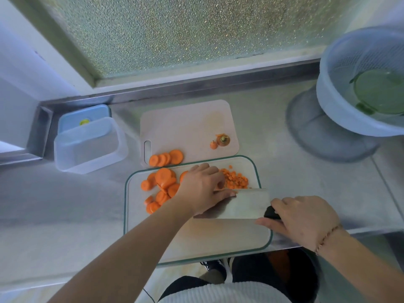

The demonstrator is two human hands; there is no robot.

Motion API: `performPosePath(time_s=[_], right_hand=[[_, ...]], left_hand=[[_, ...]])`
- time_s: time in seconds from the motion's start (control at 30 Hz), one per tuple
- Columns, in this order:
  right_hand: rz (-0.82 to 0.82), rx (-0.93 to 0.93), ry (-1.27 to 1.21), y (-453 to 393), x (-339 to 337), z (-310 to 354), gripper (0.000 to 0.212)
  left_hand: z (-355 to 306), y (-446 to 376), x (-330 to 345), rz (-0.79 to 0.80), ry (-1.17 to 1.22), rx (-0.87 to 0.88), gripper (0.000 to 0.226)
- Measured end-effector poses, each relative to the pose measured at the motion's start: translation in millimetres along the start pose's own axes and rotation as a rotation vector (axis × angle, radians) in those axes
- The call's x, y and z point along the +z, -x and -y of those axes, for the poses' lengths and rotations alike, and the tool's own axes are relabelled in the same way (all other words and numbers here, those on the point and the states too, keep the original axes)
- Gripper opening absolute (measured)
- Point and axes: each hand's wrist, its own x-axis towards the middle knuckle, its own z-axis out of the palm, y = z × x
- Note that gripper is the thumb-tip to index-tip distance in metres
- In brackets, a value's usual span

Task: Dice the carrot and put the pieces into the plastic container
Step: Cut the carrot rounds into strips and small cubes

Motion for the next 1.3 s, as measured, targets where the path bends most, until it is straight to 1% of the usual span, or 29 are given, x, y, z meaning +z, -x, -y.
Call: performPosePath(time_s=[0.07, 0.17, 0.23, 0.3, 0.37, 0.47, 0.57, 0.67, 0.73, 0.77, 0.8, 0.87, 0.93, 1.0, 1.03, 1.07, 1.1, 1.2, 1.27, 1.3], right_hand=[[-0.005, 0.004, 0.004, 0.8, 0.8, 0.5, 0.068], [-0.026, 0.005, 0.018, 3.2, 3.4, 0.9, 0.076], [-0.019, 0.007, 0.029, 5.2, 6.1, 1.1, 0.076], [-0.002, 0.006, 0.024, 6.5, 7.5, 2.0, 0.071], [0.001, 0.006, 0.013, 7.2, 7.4, 3.7, 0.069], [-0.001, 0.007, 0.013, 7.1, 8.3, 6.0, 0.068], [-0.020, 0.011, 0.002, 7.3, 5.6, 8.8, 0.068], [-0.084, 0.019, -0.026, 9.1, 9.8, 5.9, 0.075], [-0.156, 0.031, -0.037, 9.1, 13.8, 3.5, 0.083], [-0.200, 0.031, -0.041, 8.9, 15.8, 1.4, 0.084], [-0.243, 0.035, -0.038, 8.4, 17.4, 0.1, 0.084], [-0.258, 0.029, -0.029, 11.3, 16.7, 0.0, 0.083], [-0.182, 0.014, -0.051, 15.5, 16.4, 2.7, 0.082], [-0.146, 0.012, -0.036, 16.3, 14.4, 3.3, 0.093], [-0.154, 0.006, -0.022, 16.7, 13.0, 3.0, 0.100], [-0.150, 0.008, -0.015, 17.5, 16.9, 1.8, 0.101], [-0.146, 0.009, -0.019, 17.8, 18.2, 1.3, 0.098], [-0.116, 0.024, -0.050, 17.9, 13.8, 4.7, 0.085], [-0.115, 0.038, -0.041, 20.4, 10.2, 7.0, 0.081], [-0.139, 0.045, -0.038, 21.6, 12.3, 6.9, 0.084]], left_hand=[[-7.8, -2.2, 2.1, -0.023, -0.034, -0.044, 0.038], [-15.5, -6.9, 2.2, -0.050, -0.079, -0.092, 0.028], [-13.1, -9.6, -2.3, -0.082, -0.033, -0.150, 0.027], [-4.7, -10.7, -9.5, -0.077, 0.066, -0.169, 0.031], [0.8, -9.3, -13.2, -0.022, 0.084, -0.104, 0.038], [-5.1, -8.1, -13.0, 0.047, -0.028, -0.039, 0.056], [-11.3, -7.8, -5.8, 0.042, -0.132, -0.006, 0.062], [-9.7, -10.0, -4.4, -0.017, -0.165, -0.085, 0.053], [-3.5, -9.4, -8.6, -0.069, -0.085, -0.131, 0.046], [1.2, -7.6, -12.5, -0.073, -0.046, -0.119, 0.044], [6.5, -5.5, -17.0, -0.054, -0.029, -0.083, 0.043], [16.5, -1.5, -25.5, 0.030, -0.037, 0.004, 0.048], [21.1, 0.0, -31.3, 0.119, -0.044, 0.036, 0.064], [20.8, -0.9, -31.7, 0.167, -0.063, 0.013, 0.073], [19.5, -1.9, -30.3, 0.170, -0.075, -0.005, 0.073], [17.4, -3.1, -28.0, 0.153, -0.084, -0.022, 0.069], [14.7, -4.1, -24.8, 0.117, -0.093, -0.035, 0.062], [7.0, -9.0, -21.8, -0.040, -0.146, -0.068, 0.034], [9.6, -10.4, -26.9, -0.096, -0.151, -0.117, 0.028], [14.9, -9.2, -31.0, -0.095, -0.119, -0.147, 0.030]])
